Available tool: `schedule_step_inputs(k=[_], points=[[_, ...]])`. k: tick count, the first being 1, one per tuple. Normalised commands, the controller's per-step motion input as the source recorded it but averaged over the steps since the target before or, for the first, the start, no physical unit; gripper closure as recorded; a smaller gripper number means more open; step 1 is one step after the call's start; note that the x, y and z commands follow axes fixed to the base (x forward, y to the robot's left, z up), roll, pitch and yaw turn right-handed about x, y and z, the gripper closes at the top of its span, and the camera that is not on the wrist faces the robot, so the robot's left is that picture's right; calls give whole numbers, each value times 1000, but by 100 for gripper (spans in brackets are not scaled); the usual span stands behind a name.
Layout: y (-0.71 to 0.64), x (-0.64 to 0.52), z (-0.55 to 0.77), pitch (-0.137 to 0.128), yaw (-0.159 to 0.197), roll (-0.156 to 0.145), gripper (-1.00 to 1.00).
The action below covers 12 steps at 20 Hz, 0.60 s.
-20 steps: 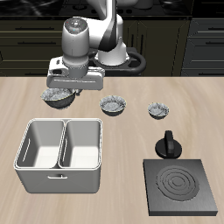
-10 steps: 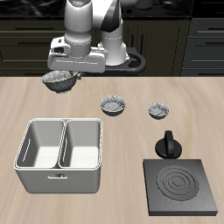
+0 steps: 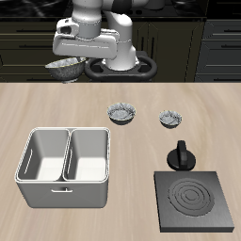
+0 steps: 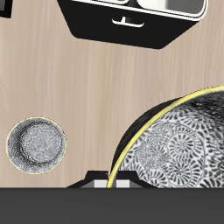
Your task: Place the largest bowl inside the right compartment of the bowl drainer
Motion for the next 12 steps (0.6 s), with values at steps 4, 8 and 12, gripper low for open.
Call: schedule_step_inputs(k=[4, 8, 12], points=[[151, 54, 374, -59, -9, 12, 100], [8, 200, 162, -6, -20, -23, 100], [-127, 362, 161, 30, -51, -30, 100]])
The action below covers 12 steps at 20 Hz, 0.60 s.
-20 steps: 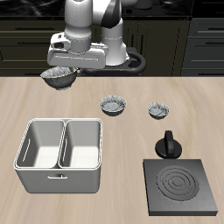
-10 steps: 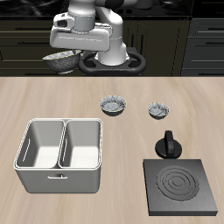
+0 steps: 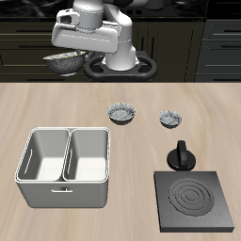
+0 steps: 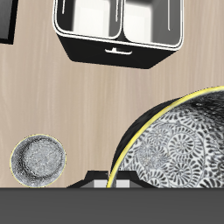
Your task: Place the largest bowl inside the right compartment of the bowl drainer
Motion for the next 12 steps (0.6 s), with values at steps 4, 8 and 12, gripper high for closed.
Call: schedule_step_inputs(k=[4, 8, 12], points=[[-119, 346, 251, -35, -46, -43, 100], [-32, 410, 203, -18, -21, -19, 100], [-62, 351, 150, -17, -5, -24, 100]])
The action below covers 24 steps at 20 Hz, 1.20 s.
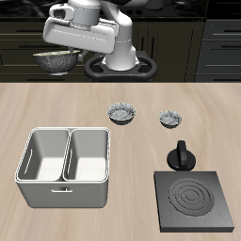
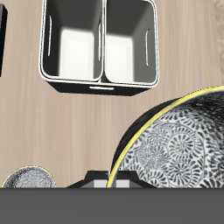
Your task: Place the largest bowl inside the right compartment of the bowl drainer
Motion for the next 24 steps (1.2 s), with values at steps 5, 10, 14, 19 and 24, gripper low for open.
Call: schedule_step_inputs(k=[5, 10, 14, 19, 24], points=[[-167, 376, 178, 9, -36, 13, 100], [-146, 342, 61, 15, -7, -14, 100], [-84, 313, -1, 22, -3, -17, 100], [-53, 289, 20, 4, -6, -20, 100], [-7, 313, 59, -12, -1, -13, 100]])
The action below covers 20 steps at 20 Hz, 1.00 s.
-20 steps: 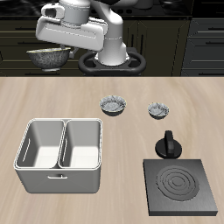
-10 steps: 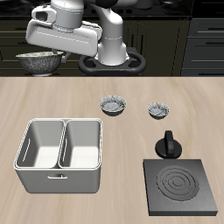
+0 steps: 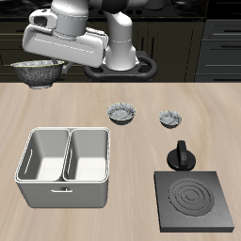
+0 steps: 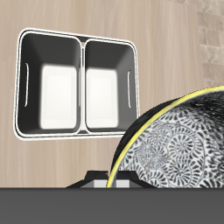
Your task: Place the largest bowl inside the right compartment of the bowl drainer
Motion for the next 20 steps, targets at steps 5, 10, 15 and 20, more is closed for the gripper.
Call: schedule_step_inputs(k=[5, 10, 15, 20], points=[[-30, 361, -42, 17, 11, -24, 100], [79, 340, -35, 15, 23, 13, 100], [56, 326, -6, 18, 24, 2, 100], [26, 268, -73, 6, 13, 3, 100]])
